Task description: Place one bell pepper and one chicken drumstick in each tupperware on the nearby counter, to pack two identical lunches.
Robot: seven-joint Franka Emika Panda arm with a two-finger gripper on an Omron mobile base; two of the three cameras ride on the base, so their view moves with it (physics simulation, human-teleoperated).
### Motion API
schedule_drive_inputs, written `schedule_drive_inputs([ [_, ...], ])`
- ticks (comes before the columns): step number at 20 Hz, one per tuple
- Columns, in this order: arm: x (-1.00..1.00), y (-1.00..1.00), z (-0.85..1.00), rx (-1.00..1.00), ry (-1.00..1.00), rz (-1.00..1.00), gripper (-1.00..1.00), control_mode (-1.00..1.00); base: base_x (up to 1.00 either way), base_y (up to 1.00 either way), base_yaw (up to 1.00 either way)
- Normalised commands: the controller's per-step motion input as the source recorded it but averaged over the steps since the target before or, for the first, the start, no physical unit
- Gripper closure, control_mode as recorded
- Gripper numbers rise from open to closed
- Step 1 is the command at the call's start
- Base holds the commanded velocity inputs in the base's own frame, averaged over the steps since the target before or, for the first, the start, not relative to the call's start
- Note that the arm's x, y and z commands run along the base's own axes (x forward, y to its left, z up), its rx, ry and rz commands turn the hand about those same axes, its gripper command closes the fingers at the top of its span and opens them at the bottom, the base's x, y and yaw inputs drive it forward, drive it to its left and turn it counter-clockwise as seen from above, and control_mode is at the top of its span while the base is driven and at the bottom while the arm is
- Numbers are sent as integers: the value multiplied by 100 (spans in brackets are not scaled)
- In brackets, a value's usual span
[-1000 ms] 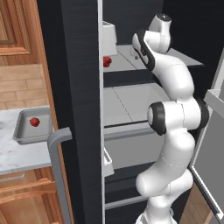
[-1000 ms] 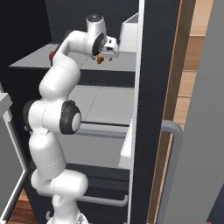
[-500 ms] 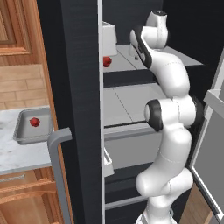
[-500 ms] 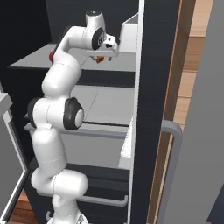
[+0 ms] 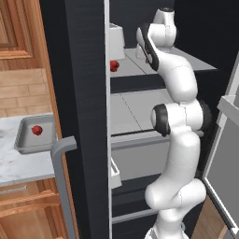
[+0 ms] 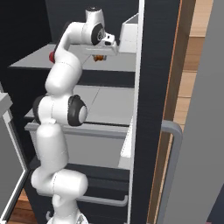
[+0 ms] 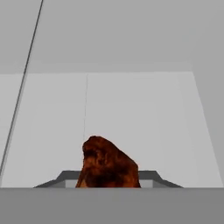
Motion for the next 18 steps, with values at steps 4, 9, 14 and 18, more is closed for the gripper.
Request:
schedule_drive_inputs([
  [4,-3,0,-35,0,-18,0,100,-100,0,0,0],
  [9,-51,17,-67,-1,-44,0,100,-100,0,0,0],
  [14,-84,39,-35,-4,-49,0,100,-100,0,0,0],
  [18,-86,44,-1,-3,-56,0,100,-100,0,0,0],
])
